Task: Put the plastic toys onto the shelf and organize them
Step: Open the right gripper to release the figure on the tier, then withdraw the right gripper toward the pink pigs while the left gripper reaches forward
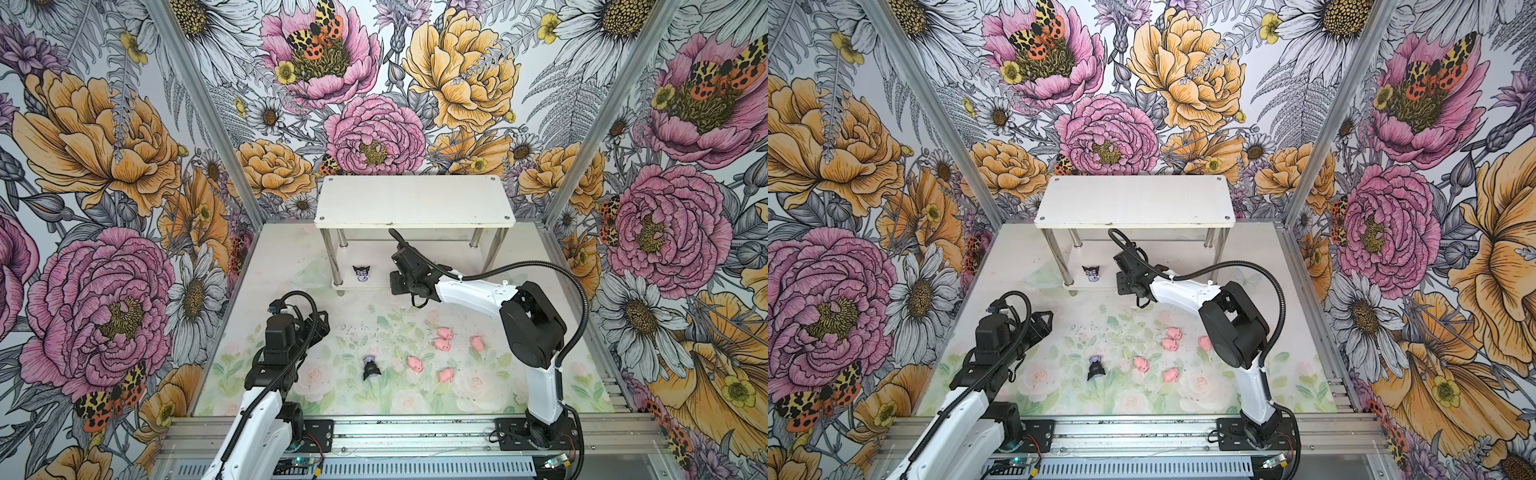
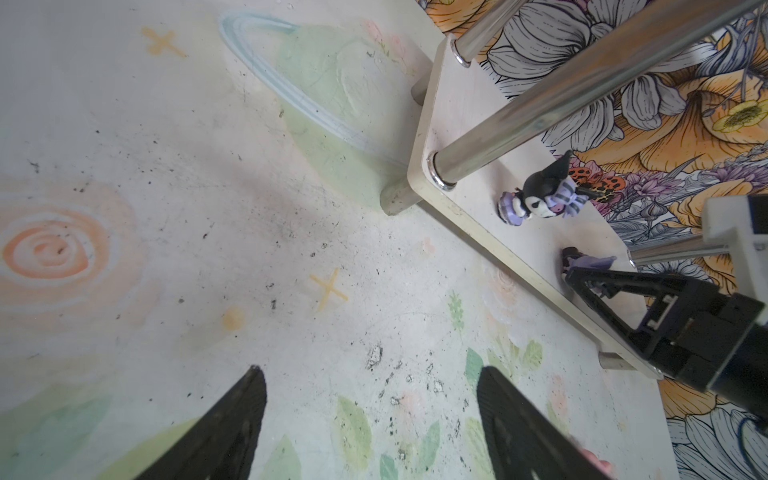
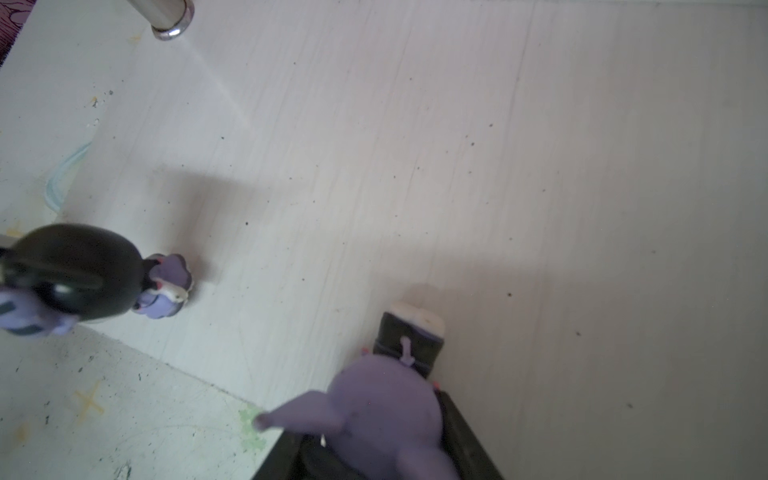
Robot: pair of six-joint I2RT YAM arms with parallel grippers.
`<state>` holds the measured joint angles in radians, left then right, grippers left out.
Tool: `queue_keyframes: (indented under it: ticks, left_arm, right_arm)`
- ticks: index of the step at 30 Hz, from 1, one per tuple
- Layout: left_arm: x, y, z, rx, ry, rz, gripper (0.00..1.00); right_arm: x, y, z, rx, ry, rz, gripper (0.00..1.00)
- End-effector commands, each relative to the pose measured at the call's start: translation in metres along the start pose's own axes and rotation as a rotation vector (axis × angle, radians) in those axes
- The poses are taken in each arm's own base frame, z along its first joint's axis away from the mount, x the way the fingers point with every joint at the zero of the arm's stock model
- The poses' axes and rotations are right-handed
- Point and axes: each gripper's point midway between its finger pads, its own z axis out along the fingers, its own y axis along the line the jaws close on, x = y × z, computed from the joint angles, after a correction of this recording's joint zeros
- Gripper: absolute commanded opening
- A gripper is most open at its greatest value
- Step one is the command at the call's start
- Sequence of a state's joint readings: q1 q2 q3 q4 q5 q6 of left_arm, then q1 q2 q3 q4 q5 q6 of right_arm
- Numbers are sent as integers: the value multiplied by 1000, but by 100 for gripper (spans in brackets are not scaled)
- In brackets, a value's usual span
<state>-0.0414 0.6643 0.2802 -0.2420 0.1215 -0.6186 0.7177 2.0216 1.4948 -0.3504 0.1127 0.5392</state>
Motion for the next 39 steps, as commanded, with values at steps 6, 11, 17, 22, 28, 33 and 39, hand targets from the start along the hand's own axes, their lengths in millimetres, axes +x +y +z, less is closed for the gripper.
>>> queue_keyframes:
  ticks: [6,11,17,22,28,33,39]
  left_arm:
    - [-3,-1,1,8,-6,14,82]
    - [-3,-1,1,8,-7,14,82]
    - [-3,-2,1,12,-6,15,82]
    - [-3,-2,0,15,-9,17,82]
    - [-3,-5,0,29,-7,27,82]
    - [4,-22,-6,105,9,72,82]
    - [41,-47,-26,144,31,184,81]
  right_arm:
    - [-9,9,8,-59,-9,-30,38]
    - [-10,12,3,-77,-12,-21,52]
    - [-17,10,-13,-76,-41,-18,64]
    - [-21,10,-33,-93,-64,-7,66]
    - [-20,6,-66,-123,-119,46,72]
    - [-6,-1,-93,-150,-139,89,75]
    - [42,-6,-114,-157,-100,84,75]
